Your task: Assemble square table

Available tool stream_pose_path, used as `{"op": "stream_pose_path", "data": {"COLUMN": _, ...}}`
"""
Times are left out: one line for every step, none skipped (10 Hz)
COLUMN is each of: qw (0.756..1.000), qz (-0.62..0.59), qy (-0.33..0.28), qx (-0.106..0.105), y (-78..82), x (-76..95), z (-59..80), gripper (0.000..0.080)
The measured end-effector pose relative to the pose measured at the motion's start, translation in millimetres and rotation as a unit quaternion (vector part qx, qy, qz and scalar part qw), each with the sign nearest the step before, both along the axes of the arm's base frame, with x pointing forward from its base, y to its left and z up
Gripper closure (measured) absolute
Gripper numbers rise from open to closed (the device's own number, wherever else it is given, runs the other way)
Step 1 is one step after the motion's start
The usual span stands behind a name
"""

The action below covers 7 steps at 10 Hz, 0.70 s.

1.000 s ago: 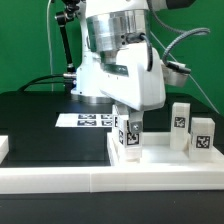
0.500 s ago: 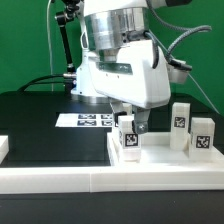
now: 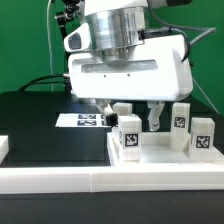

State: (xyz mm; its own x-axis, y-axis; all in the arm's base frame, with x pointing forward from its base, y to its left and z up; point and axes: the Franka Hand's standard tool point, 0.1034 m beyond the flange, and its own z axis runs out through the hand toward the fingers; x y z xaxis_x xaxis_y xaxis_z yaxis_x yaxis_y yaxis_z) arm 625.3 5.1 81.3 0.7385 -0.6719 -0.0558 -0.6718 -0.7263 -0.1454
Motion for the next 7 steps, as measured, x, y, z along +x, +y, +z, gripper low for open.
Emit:
{"op": "stream_pose_path", "data": {"qw": 1.000, "qz": 0.026, "qy": -0.004, "qx": -0.002, "y": 0.0, "x": 0.0, "z": 0.0, "gripper": 0.0151}}
{"op": "stream_pose_path", "data": {"qw": 0.994, "qz": 0.104, "qy": -0.011, "qx": -0.015, "y": -1.6, "x": -0.4, "z": -0.1, "gripper": 0.0151}}
{"op": "stream_pose_path", "data": {"qw": 0.988, "qz": 0.154, "qy": -0.017, "qx": -0.020, "y": -3.6, "x": 0.0, "z": 0.4, "gripper": 0.0151}}
{"op": "stream_pose_path", "data": {"qw": 0.982, "qz": 0.186, "qy": -0.017, "qx": -0.024, "y": -3.5, "x": 0.0, "z": 1.2, "gripper": 0.0151}}
{"op": "stream_pose_path", "data": {"qw": 0.973, "qz": 0.229, "qy": -0.019, "qx": -0.033, "y": -2.7, "x": 0.2, "z": 1.6, "gripper": 0.0151}}
{"op": "stream_pose_path", "data": {"qw": 0.967, "qz": 0.250, "qy": -0.022, "qx": -0.034, "y": -1.1, "x": 0.2, "z": 1.5, "gripper": 0.0151}}
{"op": "stream_pose_path", "data": {"qw": 0.957, "qz": 0.288, "qy": -0.027, "qx": -0.036, "y": -1.2, "x": 0.3, "z": 1.5, "gripper": 0.0151}}
